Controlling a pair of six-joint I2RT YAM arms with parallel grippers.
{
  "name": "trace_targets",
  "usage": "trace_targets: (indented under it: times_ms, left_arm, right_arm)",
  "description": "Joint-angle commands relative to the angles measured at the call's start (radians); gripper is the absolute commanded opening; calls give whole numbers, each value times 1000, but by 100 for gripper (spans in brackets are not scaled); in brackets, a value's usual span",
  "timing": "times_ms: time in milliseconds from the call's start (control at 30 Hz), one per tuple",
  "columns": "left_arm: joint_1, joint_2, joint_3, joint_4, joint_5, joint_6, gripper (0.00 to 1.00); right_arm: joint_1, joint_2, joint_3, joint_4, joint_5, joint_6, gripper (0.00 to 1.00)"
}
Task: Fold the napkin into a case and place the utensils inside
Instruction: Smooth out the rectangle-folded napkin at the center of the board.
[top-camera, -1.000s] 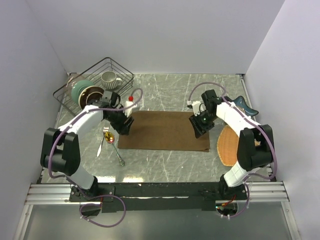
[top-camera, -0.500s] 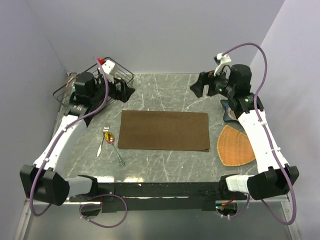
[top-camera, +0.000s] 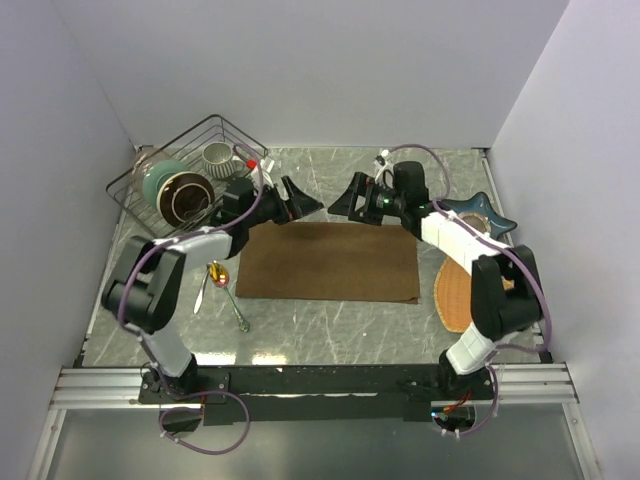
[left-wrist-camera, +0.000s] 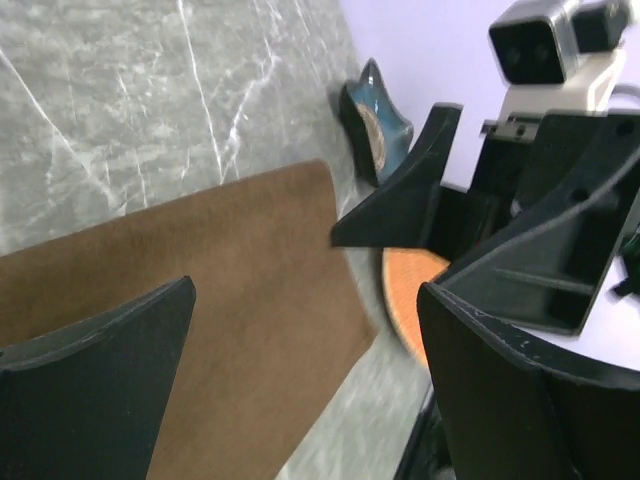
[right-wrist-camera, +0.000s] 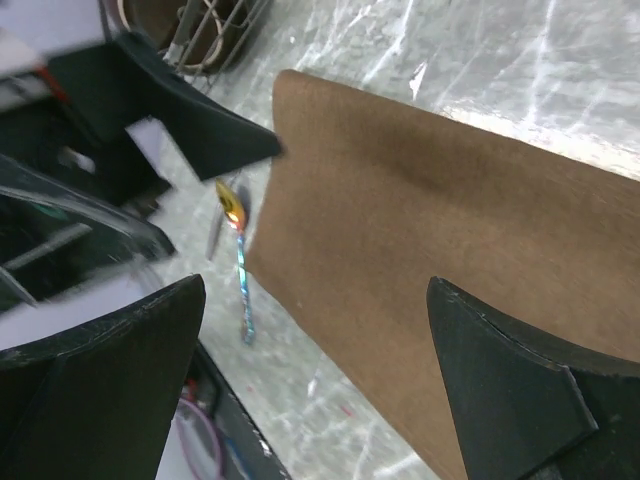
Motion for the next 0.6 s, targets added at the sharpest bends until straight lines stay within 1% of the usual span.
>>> trace_targets:
  times_ms: [0, 33, 167, 400, 500, 567]
  left_arm:
    - [-22, 109, 6, 275, -103, -216, 99]
    - [-25, 130, 11, 283, -116, -231, 99]
    - [-26, 244, 16, 354, -149, -270, 99]
    - [-14, 333, -9, 413, -208, -248, 99]
    - [9, 359, -35, 430, -222, -250, 99]
    - [30, 367, -49, 407, -235, -239, 99]
  right_arm:
    - [-1, 86, 26, 201, -49, 117, 100]
    - [-1, 130, 24, 214, -67, 136, 100]
    - [1, 225, 43, 270, -92, 154, 100]
    - [-20, 354, 40, 333, -104, 159, 100]
    - [-42, 388, 21, 333, -112, 145, 100]
    - [-54, 399, 17, 311, -110, 119, 100]
